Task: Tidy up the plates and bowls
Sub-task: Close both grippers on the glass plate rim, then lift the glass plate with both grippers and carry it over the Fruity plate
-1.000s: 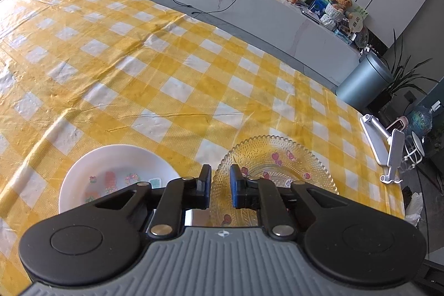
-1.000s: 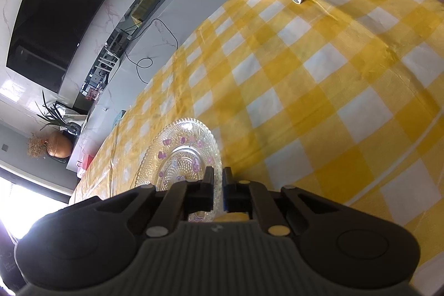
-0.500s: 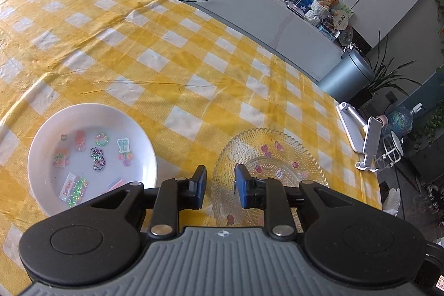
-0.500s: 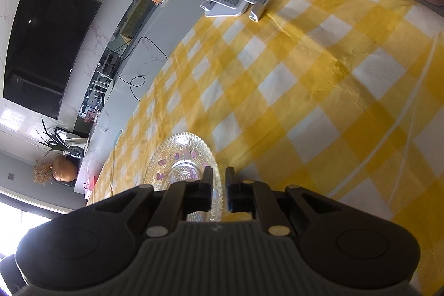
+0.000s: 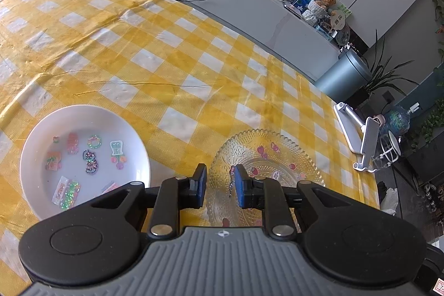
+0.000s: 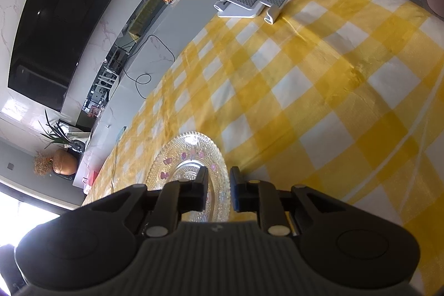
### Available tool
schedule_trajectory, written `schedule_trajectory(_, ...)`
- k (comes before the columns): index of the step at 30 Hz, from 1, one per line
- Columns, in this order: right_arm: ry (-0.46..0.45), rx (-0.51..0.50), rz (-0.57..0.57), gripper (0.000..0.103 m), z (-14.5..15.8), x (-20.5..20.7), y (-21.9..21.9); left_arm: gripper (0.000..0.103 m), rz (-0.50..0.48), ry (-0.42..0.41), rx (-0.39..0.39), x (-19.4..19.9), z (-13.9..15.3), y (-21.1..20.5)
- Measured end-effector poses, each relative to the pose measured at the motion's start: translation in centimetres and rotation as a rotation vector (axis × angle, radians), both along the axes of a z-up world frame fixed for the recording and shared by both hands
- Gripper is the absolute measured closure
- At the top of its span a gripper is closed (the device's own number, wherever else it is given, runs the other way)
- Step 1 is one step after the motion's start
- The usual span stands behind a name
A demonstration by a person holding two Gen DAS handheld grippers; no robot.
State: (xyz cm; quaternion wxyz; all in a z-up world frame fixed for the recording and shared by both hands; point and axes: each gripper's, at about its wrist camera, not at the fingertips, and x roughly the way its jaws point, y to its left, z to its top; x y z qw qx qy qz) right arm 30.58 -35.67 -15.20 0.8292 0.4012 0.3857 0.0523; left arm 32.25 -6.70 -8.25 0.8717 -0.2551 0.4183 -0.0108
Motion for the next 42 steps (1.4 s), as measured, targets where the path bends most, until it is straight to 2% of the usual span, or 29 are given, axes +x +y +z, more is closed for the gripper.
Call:
schedule_trajectory(5, 0.026, 0.007, -0.009, 0.097, -0.1, 0.1, -0.2, 0.087, 0.001, -0.005, 0.003, -0.4, 0.0, 0.1)
schedule_trajectory(12, 0.041, 0.062, -0.022, 0.1, 0.4, -0.7, -1.5, 0.088, -0.005, -0.03, -0.029, -1.7, 1.4, 0.1)
schedule_trajectory(19, 0.032, 0.03, -0.007, 0.1, 1.8, -2.7, -1.4, 0.088, -0.023, -0.041, -0.029, -4.2, 2.5, 0.2)
schedule_trajectory(28, 0.042, 0.014, 0.043, 0.1, 2.9, -7.9, -1.2, 0.088, -0.072, -0.072, -0.027, -9.1, 4.5, 0.8)
schedule_trajectory(32, 0.016, 0.017, 0.028, 0.1, 3.5, -10.8, -1.3, 0.088, -0.118, -0.095, 0.012, -11.7, 5.1, 0.5)
schedule_trajectory(37, 0.021, 0.021, -0.004, 0.1, 3.5, -14.6, -1.3, 0.088, -0.168, -0.078, -0.01, -14.0, 5.1, 1.0)
schedule_trajectory(42, 0.049, -0.043, -0.009, 0.098, 3.6, -17.5, 0.0, 0.088, -0.198, -0.088, 0.007, -16.2, 5.2, 1.5)
